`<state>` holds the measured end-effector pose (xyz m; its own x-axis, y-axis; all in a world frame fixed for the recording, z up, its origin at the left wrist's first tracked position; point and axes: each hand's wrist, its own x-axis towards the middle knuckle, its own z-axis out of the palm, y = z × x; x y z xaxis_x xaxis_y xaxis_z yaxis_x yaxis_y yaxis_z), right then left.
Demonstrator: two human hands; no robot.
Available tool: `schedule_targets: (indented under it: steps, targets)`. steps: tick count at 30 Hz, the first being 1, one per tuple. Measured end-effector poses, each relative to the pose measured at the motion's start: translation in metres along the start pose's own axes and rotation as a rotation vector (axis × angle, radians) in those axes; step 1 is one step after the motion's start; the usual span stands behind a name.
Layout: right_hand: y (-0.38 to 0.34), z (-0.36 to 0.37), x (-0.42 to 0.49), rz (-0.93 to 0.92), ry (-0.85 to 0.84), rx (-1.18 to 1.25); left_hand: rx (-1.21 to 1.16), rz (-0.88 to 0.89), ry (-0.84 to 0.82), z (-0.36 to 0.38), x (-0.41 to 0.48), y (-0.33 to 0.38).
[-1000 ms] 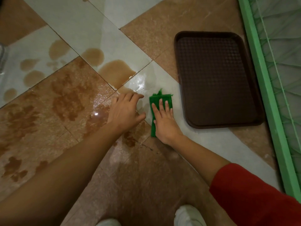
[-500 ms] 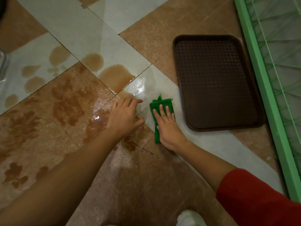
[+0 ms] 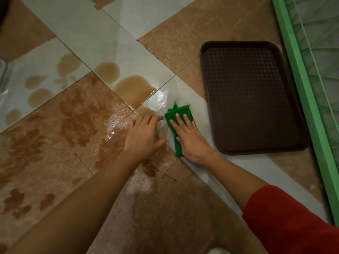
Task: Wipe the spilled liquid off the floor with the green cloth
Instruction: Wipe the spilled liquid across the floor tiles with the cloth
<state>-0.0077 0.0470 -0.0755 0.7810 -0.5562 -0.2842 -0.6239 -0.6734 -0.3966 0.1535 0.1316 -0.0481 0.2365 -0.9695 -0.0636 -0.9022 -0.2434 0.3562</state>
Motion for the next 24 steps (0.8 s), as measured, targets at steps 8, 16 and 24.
schedule_targets:
  steps: [8, 16, 24]
  targets:
    - [-0.007, -0.023, 0.067, 0.294, 0.107, 0.123, -0.059, -0.037, 0.098, -0.003, 0.010, -0.009]
    - [0.001, -0.016, 0.053, -0.013, 0.063, 0.102, -0.089, -0.087, 0.101, 0.005, 0.012, -0.014]
    - [-0.007, -0.029, 0.079, 0.159, 0.093, 0.116, -0.089, -0.074, 0.116, -0.001, 0.013, -0.012]
